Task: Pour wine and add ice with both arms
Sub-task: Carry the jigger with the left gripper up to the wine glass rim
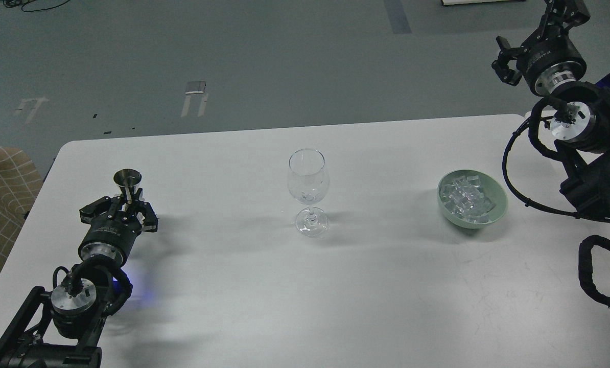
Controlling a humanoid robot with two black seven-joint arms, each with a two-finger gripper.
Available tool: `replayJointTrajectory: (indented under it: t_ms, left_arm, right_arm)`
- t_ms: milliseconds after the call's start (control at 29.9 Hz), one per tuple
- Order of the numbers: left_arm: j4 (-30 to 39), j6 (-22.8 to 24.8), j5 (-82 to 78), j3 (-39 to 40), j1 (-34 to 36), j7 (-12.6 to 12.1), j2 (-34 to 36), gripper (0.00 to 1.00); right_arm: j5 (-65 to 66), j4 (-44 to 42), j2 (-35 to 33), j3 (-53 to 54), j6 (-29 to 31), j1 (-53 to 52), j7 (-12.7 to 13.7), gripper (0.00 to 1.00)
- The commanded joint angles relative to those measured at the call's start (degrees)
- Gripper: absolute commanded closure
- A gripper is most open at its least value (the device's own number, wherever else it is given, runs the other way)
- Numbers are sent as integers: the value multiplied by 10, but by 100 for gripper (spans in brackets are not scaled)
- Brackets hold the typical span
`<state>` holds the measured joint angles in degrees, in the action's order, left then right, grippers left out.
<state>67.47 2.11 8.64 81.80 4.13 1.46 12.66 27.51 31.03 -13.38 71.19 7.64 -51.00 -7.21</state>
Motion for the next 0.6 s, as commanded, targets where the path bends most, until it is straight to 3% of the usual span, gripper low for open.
replayJointTrajectory:
  t_ms: [0,334,435,502,569]
  left_arm:
    - [6,4,0,0,3,-1,-1,85]
    - [29,11,1,-8,6,-5,0,88]
    - [30,17,1,-12,15,-25,3,89]
    - [31,22,1,-12,30,-42,0,95]
    - [40,16,1,-13,41,-42,-3,98]
  right_arm:
    - [0,0,0,0,0,-2,0,0]
    - [0,0,-4,0,0,0,0,0]
    - [0,0,-4,1,0,-2,0,0]
    - [0,0,-4,1,0,-5,0,0]
    - [0,0,-4,1,0,-6,0,0]
